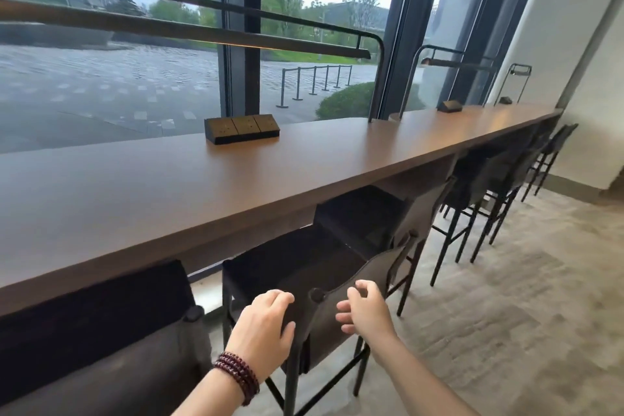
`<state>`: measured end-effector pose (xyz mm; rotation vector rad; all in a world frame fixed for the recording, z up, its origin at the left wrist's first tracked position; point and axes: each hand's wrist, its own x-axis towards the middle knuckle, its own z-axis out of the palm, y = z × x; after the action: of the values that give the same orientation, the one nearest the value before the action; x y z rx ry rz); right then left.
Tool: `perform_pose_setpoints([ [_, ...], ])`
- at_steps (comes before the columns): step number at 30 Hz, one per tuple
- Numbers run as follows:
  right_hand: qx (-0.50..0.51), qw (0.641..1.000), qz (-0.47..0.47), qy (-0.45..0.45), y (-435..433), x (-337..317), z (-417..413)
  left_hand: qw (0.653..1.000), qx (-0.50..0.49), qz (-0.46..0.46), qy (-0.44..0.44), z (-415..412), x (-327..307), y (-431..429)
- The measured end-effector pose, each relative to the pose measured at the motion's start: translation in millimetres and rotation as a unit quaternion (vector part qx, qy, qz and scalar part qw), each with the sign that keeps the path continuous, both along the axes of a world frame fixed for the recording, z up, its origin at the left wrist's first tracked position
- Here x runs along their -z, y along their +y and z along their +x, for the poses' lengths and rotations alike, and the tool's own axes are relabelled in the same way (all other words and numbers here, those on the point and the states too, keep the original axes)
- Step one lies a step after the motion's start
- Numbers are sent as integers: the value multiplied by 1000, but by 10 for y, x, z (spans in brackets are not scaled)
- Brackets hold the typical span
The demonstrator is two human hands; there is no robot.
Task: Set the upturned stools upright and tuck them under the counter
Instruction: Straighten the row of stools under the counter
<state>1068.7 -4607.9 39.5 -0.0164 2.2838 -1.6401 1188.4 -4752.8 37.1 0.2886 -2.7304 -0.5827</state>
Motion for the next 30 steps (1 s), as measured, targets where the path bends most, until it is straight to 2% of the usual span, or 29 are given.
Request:
perform_pose_setpoints([
  [5, 5, 999, -4, -32, 458, 138, -461, 998, 6, -63, -15, -574, -24, 394],
  [8, 11, 999, 1, -45, 600, 215, -756, 995, -5, -73, -64, -907, -12, 505],
  [10, 12, 999, 1, -47, 627, 255, -955, 987, -23, -97, -129, -1111, 3, 552],
  [13, 21, 998, -12, -56, 586, 283, -1330, 955, -45, -156, -248, -1373, 55, 476],
  [16, 58, 992, -51, -96, 493, 352, -1777, 920, -60, -135, -362, -1538, 158, 338],
  [19, 80, 983, -74, -147, 376, 432, -2196, 897, -70, -118, -420, -1655, 231, 270],
  [25, 114, 966, -73, -219, 325, 634, -2832, 855, -71, -127, -497, -1868, 195, 314],
  [30, 113, 948, -119, -272, 289, 906, -3153, 853, -105, -129, -495, -1863, 187, 430],
])
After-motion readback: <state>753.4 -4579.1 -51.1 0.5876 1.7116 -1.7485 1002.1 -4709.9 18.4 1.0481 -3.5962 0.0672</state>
